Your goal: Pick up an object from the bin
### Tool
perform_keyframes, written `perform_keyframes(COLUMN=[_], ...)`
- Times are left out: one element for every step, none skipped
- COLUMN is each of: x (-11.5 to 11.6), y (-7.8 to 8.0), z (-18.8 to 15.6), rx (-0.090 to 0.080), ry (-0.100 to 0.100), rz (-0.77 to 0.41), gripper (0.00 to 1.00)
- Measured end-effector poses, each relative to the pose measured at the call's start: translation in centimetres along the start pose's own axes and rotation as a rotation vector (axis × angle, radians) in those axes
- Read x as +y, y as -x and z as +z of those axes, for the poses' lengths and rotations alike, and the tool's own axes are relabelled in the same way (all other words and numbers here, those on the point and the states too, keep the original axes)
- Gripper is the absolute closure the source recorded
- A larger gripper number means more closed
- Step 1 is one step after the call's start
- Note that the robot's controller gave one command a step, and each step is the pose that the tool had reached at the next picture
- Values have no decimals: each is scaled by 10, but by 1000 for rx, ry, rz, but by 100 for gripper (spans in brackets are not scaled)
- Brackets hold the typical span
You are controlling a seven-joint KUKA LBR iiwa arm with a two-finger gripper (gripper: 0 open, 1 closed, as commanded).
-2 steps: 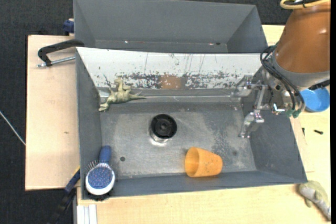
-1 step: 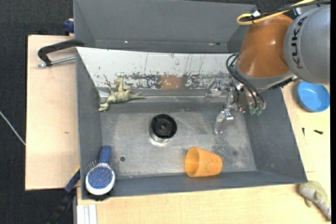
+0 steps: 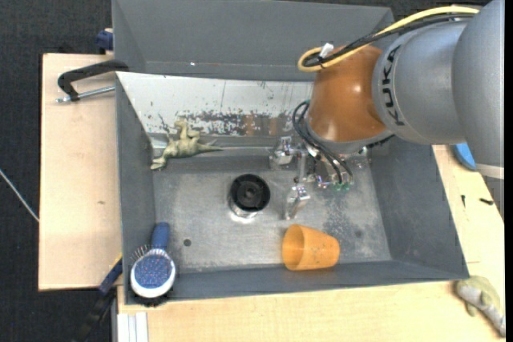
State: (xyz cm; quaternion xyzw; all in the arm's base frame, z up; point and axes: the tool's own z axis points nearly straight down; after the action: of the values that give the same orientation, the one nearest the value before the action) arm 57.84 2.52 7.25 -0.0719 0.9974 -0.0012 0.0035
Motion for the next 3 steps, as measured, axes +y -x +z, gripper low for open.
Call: perform_keyframes(x=[112, 39, 43], y=[-16, -18, -17], z=[-1, -4, -5], rx=[-2, -1, -4], ry=[5, 2, 5], rz=[-463, -781, -784], gripper=[0, 0, 100])
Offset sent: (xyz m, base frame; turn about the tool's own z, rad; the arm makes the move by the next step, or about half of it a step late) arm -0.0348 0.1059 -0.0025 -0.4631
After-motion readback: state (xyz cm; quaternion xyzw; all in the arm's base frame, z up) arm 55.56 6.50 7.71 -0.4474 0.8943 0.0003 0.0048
